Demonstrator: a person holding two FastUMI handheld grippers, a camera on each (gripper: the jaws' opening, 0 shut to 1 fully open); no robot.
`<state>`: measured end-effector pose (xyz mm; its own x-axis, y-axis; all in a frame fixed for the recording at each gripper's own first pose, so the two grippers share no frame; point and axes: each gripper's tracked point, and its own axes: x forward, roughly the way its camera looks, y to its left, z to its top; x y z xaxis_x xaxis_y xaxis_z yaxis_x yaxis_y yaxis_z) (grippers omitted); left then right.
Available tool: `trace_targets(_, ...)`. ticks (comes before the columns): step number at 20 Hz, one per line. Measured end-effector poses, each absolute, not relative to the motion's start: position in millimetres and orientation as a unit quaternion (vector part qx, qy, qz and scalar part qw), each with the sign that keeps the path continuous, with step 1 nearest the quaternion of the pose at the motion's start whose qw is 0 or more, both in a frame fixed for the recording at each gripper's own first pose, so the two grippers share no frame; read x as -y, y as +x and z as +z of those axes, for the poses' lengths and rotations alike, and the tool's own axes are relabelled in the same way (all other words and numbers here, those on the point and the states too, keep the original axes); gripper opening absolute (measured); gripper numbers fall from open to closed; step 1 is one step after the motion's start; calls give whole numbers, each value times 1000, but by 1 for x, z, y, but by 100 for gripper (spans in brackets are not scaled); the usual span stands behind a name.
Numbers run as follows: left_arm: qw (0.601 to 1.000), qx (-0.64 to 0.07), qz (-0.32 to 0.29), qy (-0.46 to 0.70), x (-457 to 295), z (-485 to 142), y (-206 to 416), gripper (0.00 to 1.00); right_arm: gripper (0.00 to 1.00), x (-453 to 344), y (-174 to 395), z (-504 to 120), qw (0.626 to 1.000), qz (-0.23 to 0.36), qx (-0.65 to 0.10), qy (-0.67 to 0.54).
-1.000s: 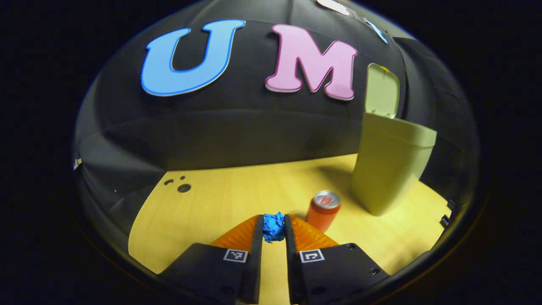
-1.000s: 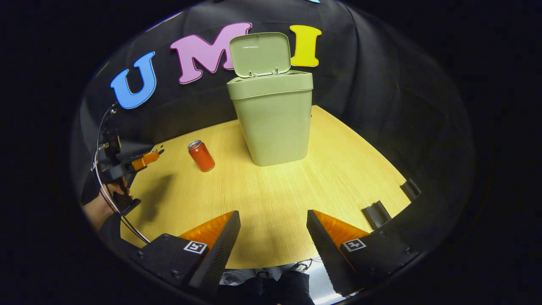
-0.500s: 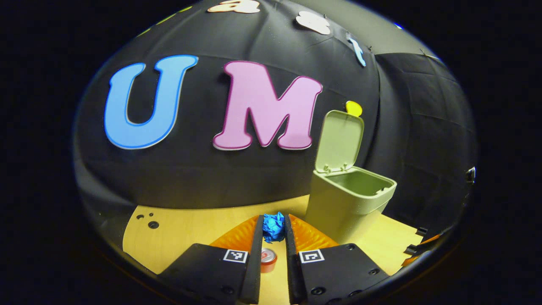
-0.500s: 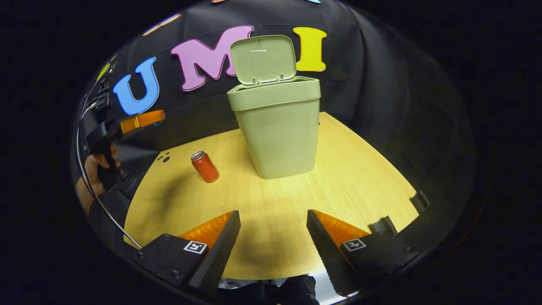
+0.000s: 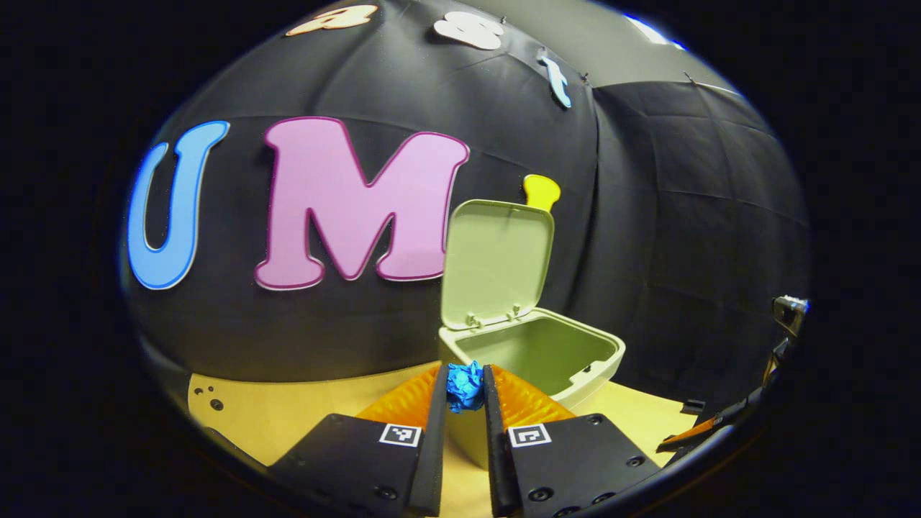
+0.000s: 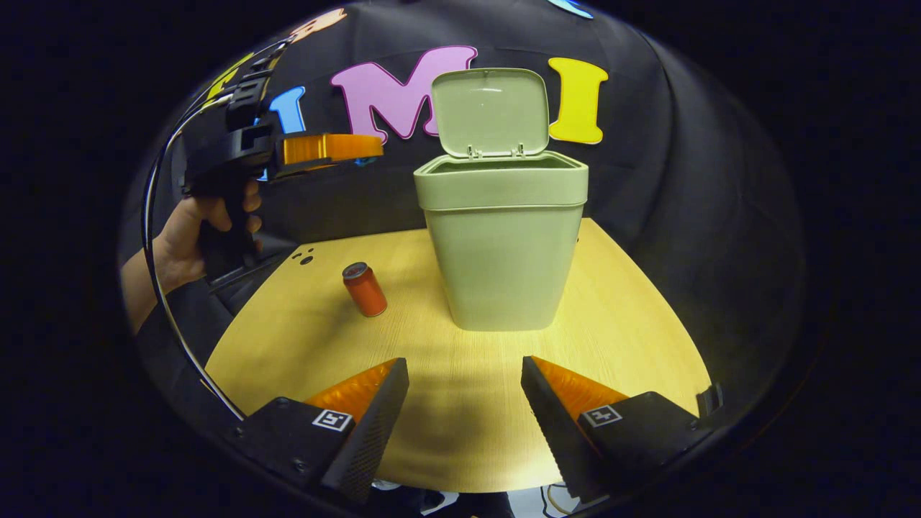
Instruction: Press the lid of the desktop garbage bin to open it, pick up the crumpled paper on the desktop and throw it into the bin, then pick up the pop can on the desktop and drop it into the bin, and finally close the garbage bin lid.
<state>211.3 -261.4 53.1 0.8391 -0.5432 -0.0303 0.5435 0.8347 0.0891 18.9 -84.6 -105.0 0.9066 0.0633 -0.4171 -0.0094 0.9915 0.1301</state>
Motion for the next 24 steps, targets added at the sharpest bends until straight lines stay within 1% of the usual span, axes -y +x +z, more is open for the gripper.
trace_targets(1,956,-2,-290,48,273,54,213,26,99,89,22,-105,974,21,-215,61)
trace_targets(2,954,-5,-294,52,283,53,214,30,99,93,22,-105,975,22,-214,61)
trace_targets(3,953,-8,-297,55,292,50,215,27,99,98,25,-104,975,23,-213,63)
trace_targets(4,952,-13,-300,56,301,48,216,30,99,103,27,-103,975,23,-212,65)
trace_targets(6,952,-20,-302,53,312,43,219,30,99,111,31,-103,975,24,-209,65)
trace_targets(7,952,-25,-302,50,318,39,223,27,99,116,33,-103,976,25,-208,65)
trace_targets(8,952,-32,-301,47,322,36,226,27,99,120,34,-102,976,26,-207,65)
trace_targets(9,953,-36,-298,47,324,34,228,27,99,123,36,-102,976,28,-207,66)
trace_targets(10,953,-39,-297,46,327,32,229,31,99,126,36,-104,975,30,-209,66)
trace_targets(14,952,-55,-298,39,339,23,233,34,99,133,39,-108,973,42,-215,68)
trace_targets(16,954,-63,-290,34,340,18,236,37,99,135,42,-110,973,48,-217,69)
trace_targets(18,958,-63,-278,32,340,18,238,51,99,137,45,-111,971,54,-219,71)
trace_targets(21,959,-61,-276,32,339,18,233,72,99,137,51,-114,969,64,-226,81)
trace_targets(22,962,-54,-265,35,333,21,233,83,99,134,52,-116,967,70,-230,83)
trace_targets(24,968,-46,-246,32,320,25,230,96,99,125,53,-118,965,84,-235,80)
